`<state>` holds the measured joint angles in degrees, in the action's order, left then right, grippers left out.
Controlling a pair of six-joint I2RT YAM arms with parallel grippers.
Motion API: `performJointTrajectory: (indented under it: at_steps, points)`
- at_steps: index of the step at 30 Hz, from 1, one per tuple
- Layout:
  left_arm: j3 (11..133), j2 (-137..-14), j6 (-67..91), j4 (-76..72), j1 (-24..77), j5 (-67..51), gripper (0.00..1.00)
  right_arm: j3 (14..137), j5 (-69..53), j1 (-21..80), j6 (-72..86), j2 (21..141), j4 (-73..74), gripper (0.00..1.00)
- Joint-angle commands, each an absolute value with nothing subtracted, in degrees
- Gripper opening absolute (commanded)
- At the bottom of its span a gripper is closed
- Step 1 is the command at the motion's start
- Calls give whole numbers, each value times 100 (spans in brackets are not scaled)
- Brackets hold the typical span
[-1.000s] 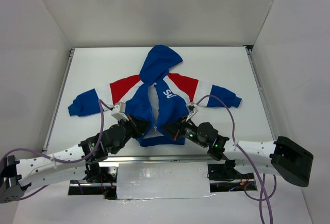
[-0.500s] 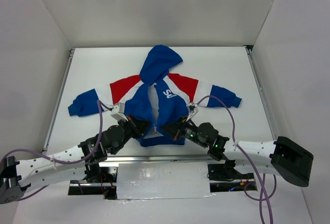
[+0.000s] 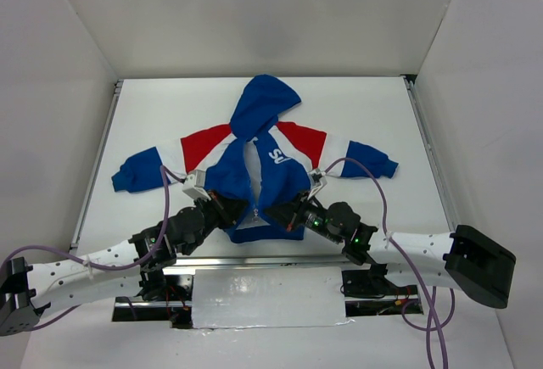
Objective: Zip up the jacket
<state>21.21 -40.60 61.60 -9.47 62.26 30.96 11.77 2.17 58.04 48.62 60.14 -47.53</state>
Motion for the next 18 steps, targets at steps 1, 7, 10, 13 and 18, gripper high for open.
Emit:
performJointTrajectory:
  at_steps: [1, 7, 10, 13, 18]
  points:
    - [2101, -3955, 6161, -1380, 6205, 3050, 0, 1195, 237, 5722, 4922, 5915, -5080, 0]
    - [2048, -3911, 6196, -1450, 6196, 3032, 0, 1239, 237, 5669, 4904, 5915, -4966, 0]
    - [2057, -3894, 6187, -1459, 6205, 3032, 0, 1231, 211, 5669, 4904, 5941, -4957, 0]
    - [2066, -3885, 6179, -1468, 6196, 3041, 0, 1222, 132, 5651, 4922, 6003, -5062, 0]
    - [2048, -3832, 6152, -1494, 6205, 3059, 0, 1187, -87, 5643, 4948, 6064, -5247, 0]
